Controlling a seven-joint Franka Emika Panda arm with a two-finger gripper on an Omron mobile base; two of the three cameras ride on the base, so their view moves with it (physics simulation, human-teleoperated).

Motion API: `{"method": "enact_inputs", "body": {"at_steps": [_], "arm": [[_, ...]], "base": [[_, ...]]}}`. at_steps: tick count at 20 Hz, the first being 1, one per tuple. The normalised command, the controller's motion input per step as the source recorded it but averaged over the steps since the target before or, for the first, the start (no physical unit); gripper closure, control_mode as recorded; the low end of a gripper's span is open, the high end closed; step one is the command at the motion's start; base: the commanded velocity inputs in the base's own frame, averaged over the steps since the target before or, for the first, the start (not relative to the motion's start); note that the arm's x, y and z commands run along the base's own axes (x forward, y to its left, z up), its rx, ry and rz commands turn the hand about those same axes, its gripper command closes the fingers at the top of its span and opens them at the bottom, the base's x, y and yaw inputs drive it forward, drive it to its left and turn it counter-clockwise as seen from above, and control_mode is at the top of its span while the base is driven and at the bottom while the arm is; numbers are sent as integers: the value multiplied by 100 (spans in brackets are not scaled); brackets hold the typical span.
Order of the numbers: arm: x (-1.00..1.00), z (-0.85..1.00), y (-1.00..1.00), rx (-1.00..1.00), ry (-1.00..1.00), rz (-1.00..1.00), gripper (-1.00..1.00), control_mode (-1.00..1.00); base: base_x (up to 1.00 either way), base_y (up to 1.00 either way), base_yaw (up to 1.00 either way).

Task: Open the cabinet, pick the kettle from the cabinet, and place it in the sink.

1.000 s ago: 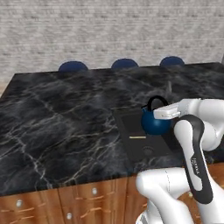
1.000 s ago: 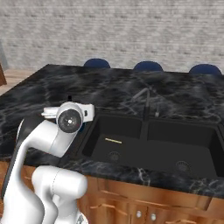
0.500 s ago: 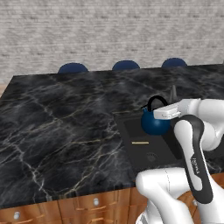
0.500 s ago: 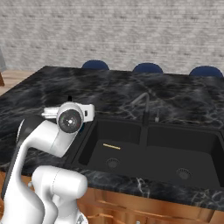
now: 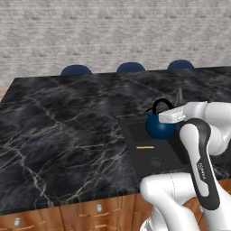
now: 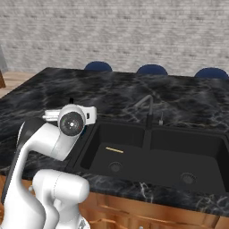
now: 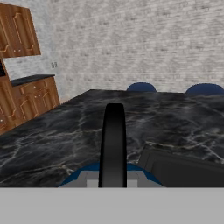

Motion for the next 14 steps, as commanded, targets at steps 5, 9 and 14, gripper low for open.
{"method": "enact_inputs", "body": {"at_steps": [5, 9, 14], "arm": [[0, 0, 0, 0, 0, 0, 100, 100], [0, 0, 0, 0, 0, 0, 100, 100], [0, 0, 0, 0, 0, 0, 100, 100]], "base": [[0, 0, 0], [0, 0, 0], [0, 0, 0]]}}
